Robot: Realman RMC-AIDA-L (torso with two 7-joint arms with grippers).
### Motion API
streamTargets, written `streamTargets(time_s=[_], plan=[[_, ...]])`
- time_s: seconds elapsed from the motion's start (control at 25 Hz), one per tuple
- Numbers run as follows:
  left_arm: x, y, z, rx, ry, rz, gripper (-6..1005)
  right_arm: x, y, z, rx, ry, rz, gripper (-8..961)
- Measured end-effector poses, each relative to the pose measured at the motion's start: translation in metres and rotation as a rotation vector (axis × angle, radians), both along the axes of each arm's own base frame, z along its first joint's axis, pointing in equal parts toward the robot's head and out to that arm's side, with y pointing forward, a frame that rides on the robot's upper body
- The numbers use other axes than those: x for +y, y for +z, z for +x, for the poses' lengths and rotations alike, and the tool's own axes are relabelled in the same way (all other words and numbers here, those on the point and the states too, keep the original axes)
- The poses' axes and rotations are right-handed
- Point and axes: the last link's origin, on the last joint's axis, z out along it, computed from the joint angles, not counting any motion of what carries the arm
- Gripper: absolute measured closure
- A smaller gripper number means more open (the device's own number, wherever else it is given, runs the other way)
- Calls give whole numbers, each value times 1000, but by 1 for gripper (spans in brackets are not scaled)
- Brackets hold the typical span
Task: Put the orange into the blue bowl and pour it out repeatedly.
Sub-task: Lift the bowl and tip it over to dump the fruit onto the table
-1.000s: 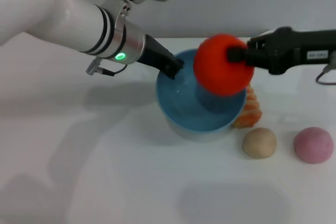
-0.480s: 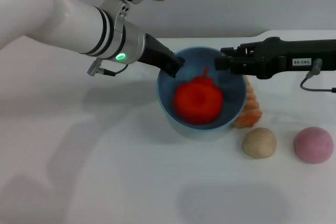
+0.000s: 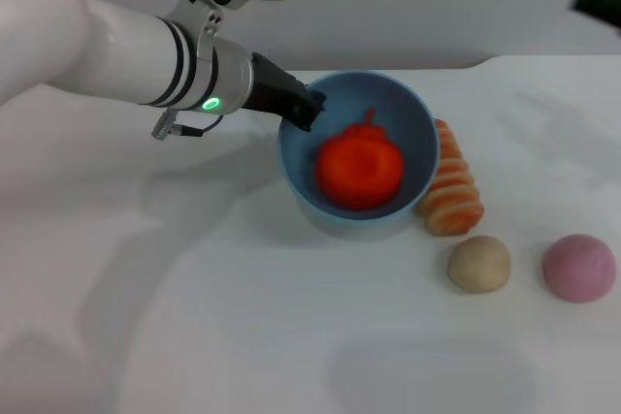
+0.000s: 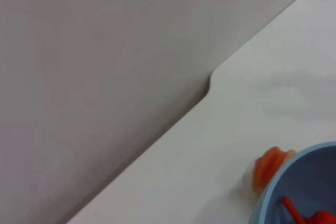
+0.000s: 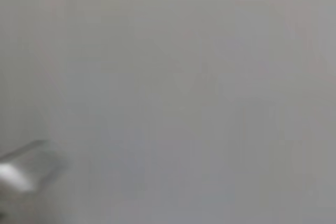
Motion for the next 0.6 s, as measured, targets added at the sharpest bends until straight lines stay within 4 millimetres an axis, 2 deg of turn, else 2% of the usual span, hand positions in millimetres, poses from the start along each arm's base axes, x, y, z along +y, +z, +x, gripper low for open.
streamTargets(time_s=[0.04,0.12,0.32,0.44,0.48,0.6], plan=[[0,0,-1,2,-3,6,1001,-3,7,10,-14,-15,61,429],[0,-2,-2,9,-22,25,1001,-10,9,28,-32,-46,116,423],[-2,-9,-1,34,-100,54,1001,-32,-13,71,-14,-110,178,409],[-3,-10,12,43,-205,95,1000,-52,-21,98,27,-184,243,401],[-3,-8,18,44,-242,119,1000,-52,-21,98,27,-184,243,398],[-8,-3,31,80,-359,178,1000,-66,-16,117,70,-259,291,390]])
